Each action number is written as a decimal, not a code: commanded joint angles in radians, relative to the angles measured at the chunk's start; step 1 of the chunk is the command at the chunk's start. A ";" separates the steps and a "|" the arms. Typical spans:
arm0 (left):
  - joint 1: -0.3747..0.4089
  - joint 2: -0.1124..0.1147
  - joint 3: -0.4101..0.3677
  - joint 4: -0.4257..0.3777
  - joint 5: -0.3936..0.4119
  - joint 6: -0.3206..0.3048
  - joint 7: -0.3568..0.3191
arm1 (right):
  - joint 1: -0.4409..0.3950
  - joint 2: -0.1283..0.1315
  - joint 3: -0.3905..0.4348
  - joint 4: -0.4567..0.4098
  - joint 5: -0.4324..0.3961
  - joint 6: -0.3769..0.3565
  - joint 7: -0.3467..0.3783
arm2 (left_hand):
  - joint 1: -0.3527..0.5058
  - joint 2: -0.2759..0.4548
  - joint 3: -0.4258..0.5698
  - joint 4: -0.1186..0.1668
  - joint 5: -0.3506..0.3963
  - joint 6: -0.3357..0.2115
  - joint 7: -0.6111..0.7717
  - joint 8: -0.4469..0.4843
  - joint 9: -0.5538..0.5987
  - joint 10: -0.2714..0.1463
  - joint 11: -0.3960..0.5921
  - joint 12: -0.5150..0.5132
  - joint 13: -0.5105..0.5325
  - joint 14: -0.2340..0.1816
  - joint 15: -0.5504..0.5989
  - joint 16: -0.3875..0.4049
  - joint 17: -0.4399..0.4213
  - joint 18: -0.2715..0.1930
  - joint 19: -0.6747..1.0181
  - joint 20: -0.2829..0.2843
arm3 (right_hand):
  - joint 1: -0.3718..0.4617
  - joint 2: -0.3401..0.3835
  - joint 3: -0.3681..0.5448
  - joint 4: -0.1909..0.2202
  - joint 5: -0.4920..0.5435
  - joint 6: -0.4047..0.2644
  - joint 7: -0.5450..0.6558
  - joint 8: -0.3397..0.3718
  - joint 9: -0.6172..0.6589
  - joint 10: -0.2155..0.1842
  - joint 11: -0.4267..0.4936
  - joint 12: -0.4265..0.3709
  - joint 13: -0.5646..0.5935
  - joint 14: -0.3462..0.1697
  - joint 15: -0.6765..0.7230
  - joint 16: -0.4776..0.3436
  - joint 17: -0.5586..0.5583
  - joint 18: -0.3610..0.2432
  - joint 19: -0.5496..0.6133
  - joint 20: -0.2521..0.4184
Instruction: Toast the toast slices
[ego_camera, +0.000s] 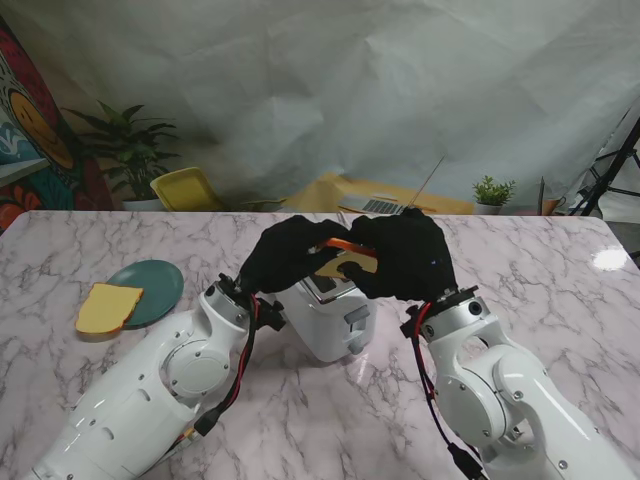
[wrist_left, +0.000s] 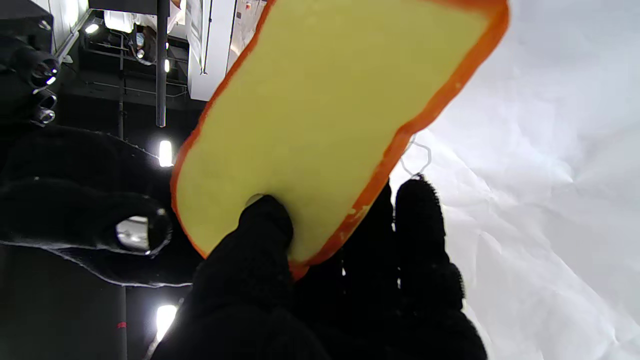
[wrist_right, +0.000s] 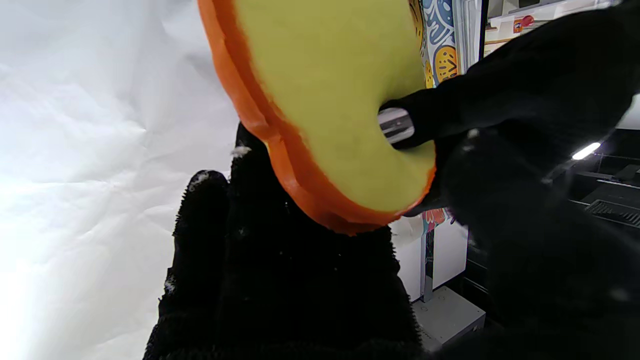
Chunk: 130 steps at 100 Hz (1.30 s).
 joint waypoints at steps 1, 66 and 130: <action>-0.007 -0.009 0.006 -0.008 -0.007 -0.012 -0.012 | 0.006 -0.004 -0.010 0.016 0.000 0.006 0.008 | 0.087 0.013 0.017 0.000 0.066 -0.181 0.175 0.109 0.059 -0.064 0.035 0.024 0.018 -0.012 -0.016 0.004 0.004 -0.046 -0.022 0.025 | 0.061 -0.052 0.032 -0.035 0.079 -0.208 0.133 -0.048 0.084 -0.030 0.047 0.007 0.088 -0.022 0.087 0.050 0.040 0.003 0.051 0.021; 0.013 0.004 -0.020 -0.032 0.028 0.013 -0.024 | 0.034 0.005 -0.003 -0.011 -0.027 0.051 0.098 | 0.087 -0.002 0.003 0.040 -0.023 -0.038 -0.011 -0.179 -0.094 0.001 -0.168 -0.072 -0.144 0.032 -0.199 -0.135 -0.137 -0.005 -0.145 -0.041 | 0.167 -0.141 0.260 -0.065 0.167 -0.197 0.185 0.222 0.236 0.038 0.225 0.299 0.124 -0.153 0.792 0.410 0.277 -0.003 0.144 -0.025; 0.049 0.020 -0.084 -0.071 0.086 0.033 -0.025 | 0.056 -0.002 -0.016 -0.014 -0.040 0.132 0.082 | -0.244 0.070 -0.186 0.077 -0.105 0.131 -0.409 -0.211 -0.353 0.078 -0.226 -0.260 -0.368 0.071 -0.288 -0.226 -0.306 0.021 -0.252 -0.079 | 0.119 -0.139 0.408 -0.113 0.159 -0.234 0.230 0.348 0.256 0.031 0.291 0.361 0.125 -0.180 0.878 0.463 0.309 0.002 0.151 -0.029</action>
